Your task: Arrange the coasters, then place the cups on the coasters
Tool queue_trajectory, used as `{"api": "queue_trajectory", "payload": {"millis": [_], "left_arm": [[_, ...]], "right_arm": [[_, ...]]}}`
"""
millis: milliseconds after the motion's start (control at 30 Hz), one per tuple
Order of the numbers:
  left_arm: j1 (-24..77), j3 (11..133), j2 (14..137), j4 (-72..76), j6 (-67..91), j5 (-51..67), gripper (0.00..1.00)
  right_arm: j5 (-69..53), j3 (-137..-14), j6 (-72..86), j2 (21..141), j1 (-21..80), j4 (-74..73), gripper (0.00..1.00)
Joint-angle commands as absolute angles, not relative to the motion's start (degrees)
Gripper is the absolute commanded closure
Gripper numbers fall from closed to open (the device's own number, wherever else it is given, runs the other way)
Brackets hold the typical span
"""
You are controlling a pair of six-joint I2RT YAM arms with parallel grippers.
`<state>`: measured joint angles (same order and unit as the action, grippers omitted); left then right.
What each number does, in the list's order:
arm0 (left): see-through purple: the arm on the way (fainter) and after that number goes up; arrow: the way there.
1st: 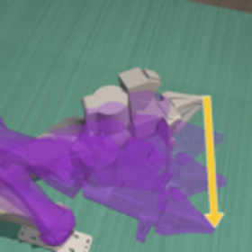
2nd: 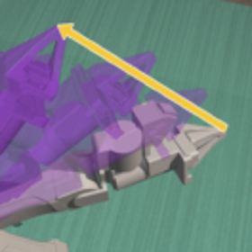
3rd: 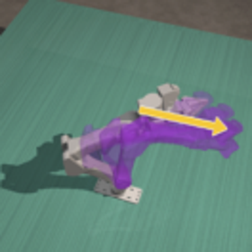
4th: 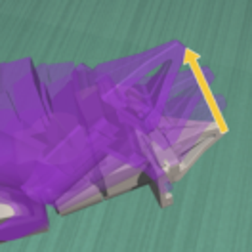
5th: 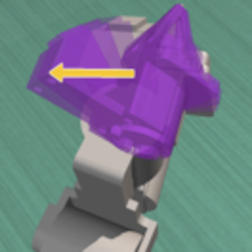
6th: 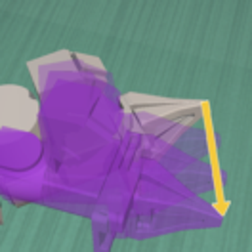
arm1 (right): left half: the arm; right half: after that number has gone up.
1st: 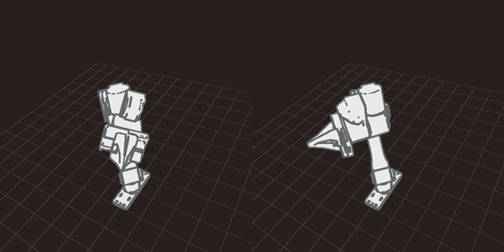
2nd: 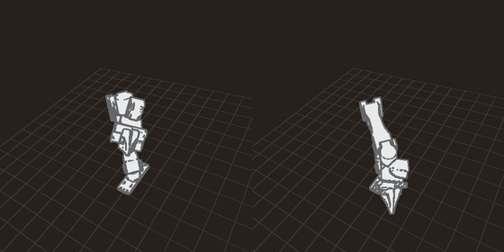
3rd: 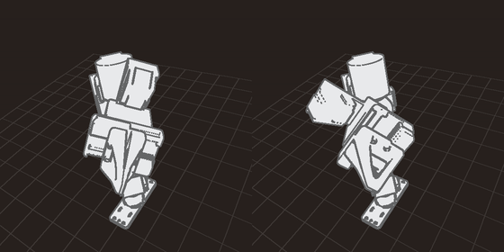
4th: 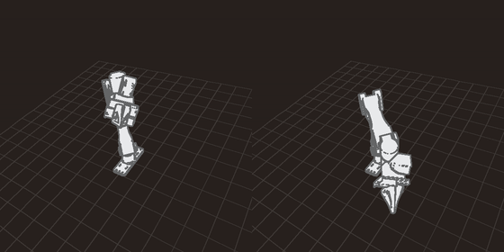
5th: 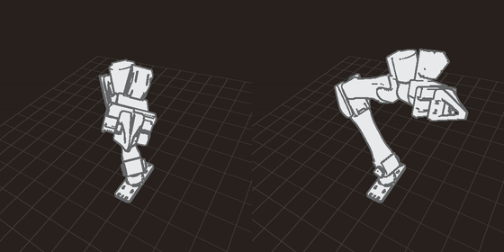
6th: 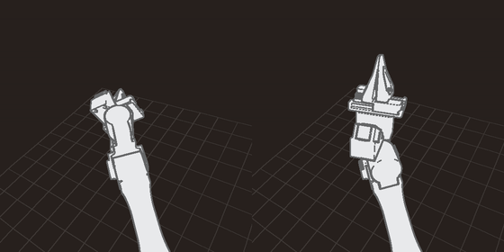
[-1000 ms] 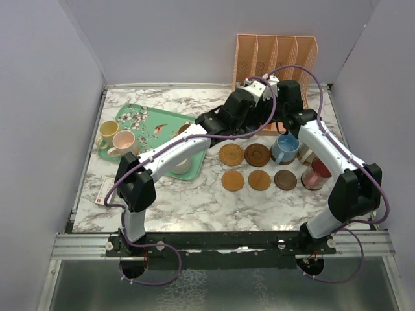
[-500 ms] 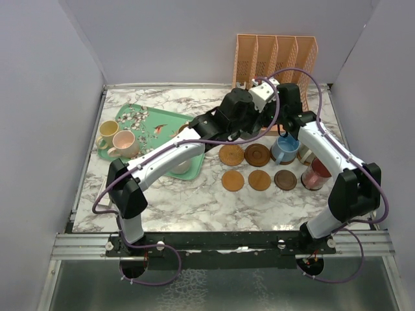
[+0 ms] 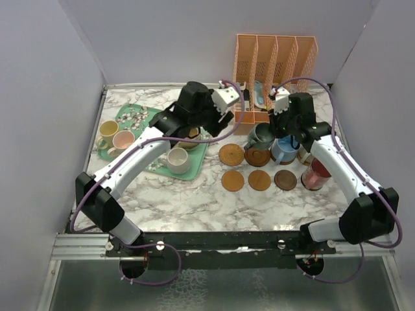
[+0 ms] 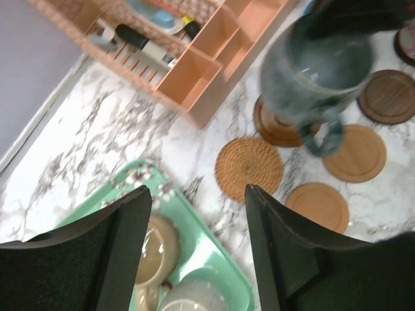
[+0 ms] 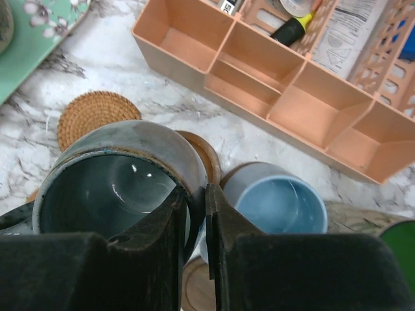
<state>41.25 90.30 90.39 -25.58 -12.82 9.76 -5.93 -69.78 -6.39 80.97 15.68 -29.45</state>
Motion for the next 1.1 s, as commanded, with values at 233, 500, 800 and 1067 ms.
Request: {"api": "queue_trajectory", "payload": {"millis": [233,500,800,1067], "left_arm": [[30.9,83.0,83.3,-27.6,-18.0,12.9,0.05],[30.2,82.4,83.5,-27.2,-18.1,13.9,0.04],[30.1,81.4,83.4,-26.8,-18.1,16.2,0.03],[30.1,80.8,83.3,-26.4,-18.0,17.3,0.01]], "right_arm": [[-2.5,-63.2,-15.2,67.1,11.4,-41.3,0.99],[-2.5,-58.3,-20.4,62.4,9.9,-48.0,0.99],[-3.6,-54.3,-24.9,63.0,9.1,-47.3,0.99],[-6.5,-53.7,-30.8,65.8,5.9,-44.8,0.99]]}}
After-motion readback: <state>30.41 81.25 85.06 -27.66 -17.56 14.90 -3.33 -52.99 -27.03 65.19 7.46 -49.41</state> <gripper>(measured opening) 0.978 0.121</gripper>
